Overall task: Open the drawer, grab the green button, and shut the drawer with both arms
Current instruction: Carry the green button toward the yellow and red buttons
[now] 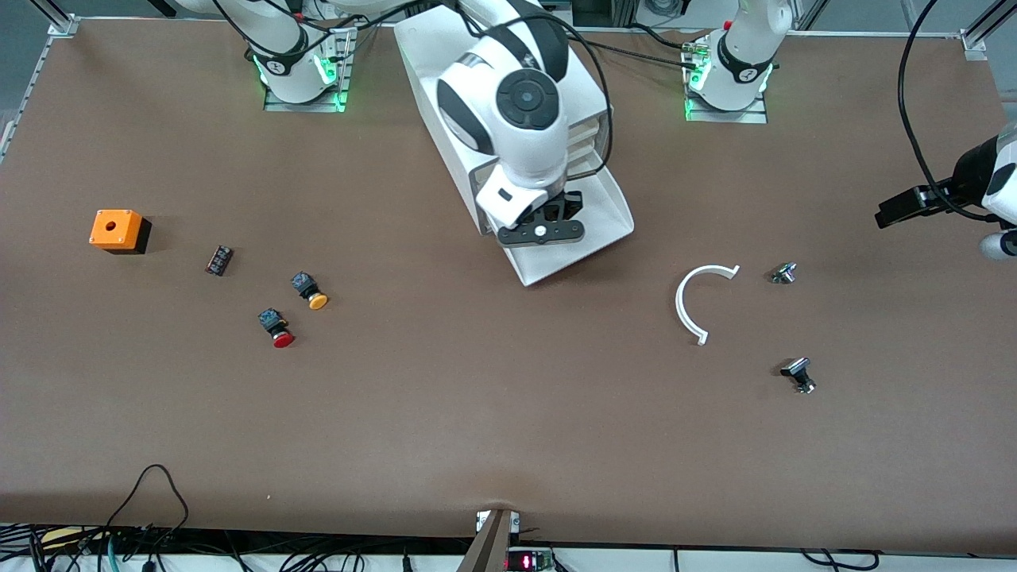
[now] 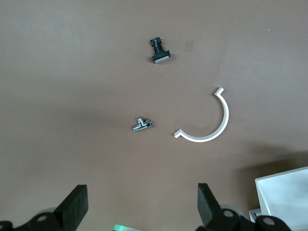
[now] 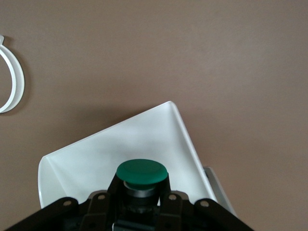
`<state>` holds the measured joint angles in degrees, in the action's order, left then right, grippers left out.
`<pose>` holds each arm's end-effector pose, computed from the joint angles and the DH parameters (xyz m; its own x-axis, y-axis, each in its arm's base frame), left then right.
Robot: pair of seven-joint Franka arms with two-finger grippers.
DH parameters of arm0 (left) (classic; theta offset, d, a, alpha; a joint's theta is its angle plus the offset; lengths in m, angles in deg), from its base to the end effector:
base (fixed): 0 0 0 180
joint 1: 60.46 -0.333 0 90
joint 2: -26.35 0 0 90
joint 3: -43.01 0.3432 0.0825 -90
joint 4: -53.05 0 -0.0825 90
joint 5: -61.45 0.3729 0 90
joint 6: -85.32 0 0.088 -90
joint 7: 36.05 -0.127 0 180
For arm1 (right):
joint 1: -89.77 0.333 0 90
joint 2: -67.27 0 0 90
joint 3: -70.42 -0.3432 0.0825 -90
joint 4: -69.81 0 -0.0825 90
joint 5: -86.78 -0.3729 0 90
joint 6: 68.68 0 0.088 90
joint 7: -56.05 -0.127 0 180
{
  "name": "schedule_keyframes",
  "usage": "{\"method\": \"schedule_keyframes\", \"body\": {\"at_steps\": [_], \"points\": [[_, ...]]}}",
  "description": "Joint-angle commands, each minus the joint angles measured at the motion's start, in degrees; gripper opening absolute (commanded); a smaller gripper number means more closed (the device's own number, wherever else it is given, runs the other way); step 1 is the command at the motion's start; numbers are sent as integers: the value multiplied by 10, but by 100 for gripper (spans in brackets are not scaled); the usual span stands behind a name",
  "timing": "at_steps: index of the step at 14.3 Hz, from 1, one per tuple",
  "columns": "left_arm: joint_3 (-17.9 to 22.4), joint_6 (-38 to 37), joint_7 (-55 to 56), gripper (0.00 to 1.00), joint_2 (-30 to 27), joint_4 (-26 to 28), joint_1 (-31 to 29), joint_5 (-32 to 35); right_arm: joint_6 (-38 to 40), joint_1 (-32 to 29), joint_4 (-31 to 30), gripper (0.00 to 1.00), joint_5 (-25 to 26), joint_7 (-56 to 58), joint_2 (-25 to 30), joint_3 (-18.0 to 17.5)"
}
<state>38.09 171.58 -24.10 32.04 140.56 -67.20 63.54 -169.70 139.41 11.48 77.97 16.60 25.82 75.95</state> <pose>0.5644 0.0252 0.5914 0.9644 0.2395 -0.1121 0.2349 -0.9706 -0.0522 0.5174 0.5588 0.4303 0.9961 0.0800 -0.0375 0.0767 -0.9936 -0.0826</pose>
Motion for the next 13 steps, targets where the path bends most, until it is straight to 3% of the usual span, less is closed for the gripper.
{"method": "schedule_keyframes", "body": {"at_steps": [1,4,9,13], "points": [[4,5,4,100,0,1,6,-9,56,-45,1,0,-13,74,36,-9],[4,12,7,100,0,12,10,-9,85,-93,1,0,-11,153,49,-5],[0,37,18,100,-1,34,19,-9,108,-190,0,0,-2,383,66,2],[-16,51,69,100,-1,43,21,-13,101,-215,-26,0,-2,587,67,69]]}}
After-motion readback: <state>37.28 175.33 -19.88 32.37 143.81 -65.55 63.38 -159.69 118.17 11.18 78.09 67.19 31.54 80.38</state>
